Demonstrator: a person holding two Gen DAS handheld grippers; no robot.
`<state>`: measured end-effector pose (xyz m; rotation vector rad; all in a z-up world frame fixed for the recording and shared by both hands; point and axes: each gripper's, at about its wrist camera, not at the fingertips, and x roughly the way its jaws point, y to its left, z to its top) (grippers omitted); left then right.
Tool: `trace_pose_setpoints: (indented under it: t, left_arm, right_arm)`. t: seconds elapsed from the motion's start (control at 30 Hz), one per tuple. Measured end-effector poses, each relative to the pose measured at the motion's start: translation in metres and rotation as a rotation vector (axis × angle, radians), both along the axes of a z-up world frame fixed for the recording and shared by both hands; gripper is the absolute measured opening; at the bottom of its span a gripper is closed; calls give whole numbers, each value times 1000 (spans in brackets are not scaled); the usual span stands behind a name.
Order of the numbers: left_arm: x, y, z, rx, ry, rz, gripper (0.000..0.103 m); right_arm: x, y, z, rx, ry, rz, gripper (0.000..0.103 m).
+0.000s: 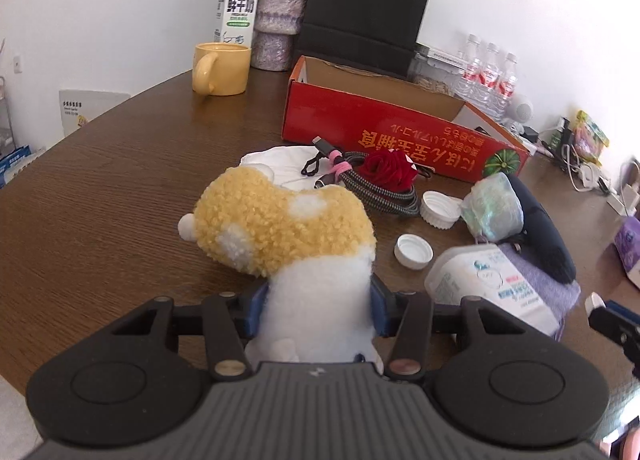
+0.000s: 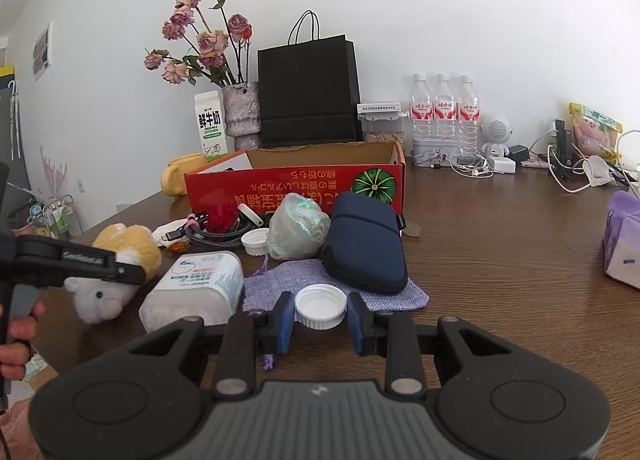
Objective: Organize objects
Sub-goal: 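Lift the plush toy over the red box with left tool while right tool carries the cap there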
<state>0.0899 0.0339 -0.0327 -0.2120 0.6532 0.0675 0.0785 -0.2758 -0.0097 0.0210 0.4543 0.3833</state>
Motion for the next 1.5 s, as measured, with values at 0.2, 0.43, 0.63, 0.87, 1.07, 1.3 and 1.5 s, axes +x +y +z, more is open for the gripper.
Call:
trace_pose_setpoints:
  t: [0.2,0.43,0.63,0.87,1.07,1.3,1.5]
  left_arm:
    - [-14,0,10,70,-54,-21,103]
    - [11,-5,2,23,13,148,103]
    - [4,-6,-4,4,-18,115,58]
    - [-12,-15,15,74,-120,57,56]
    - [1,-19,41,115,-186,10,57]
    - [49,-29,83,150,-281,-11,57]
    - [100,-39,103,128,-309,19,57]
  right_arm:
    - [-2,13,0,-7,0,22,27]
    - [-3,21,0,-18,7,38,27]
    - [-3,17,2,-12,-2,28,27]
    - [2,19,6,-8,-15,33,27]
    - [21,26,20,-8,-66,45,27]
    - [76,41,56,2,-188,49,27]
    - [137,62,88,22,-250,52,27]
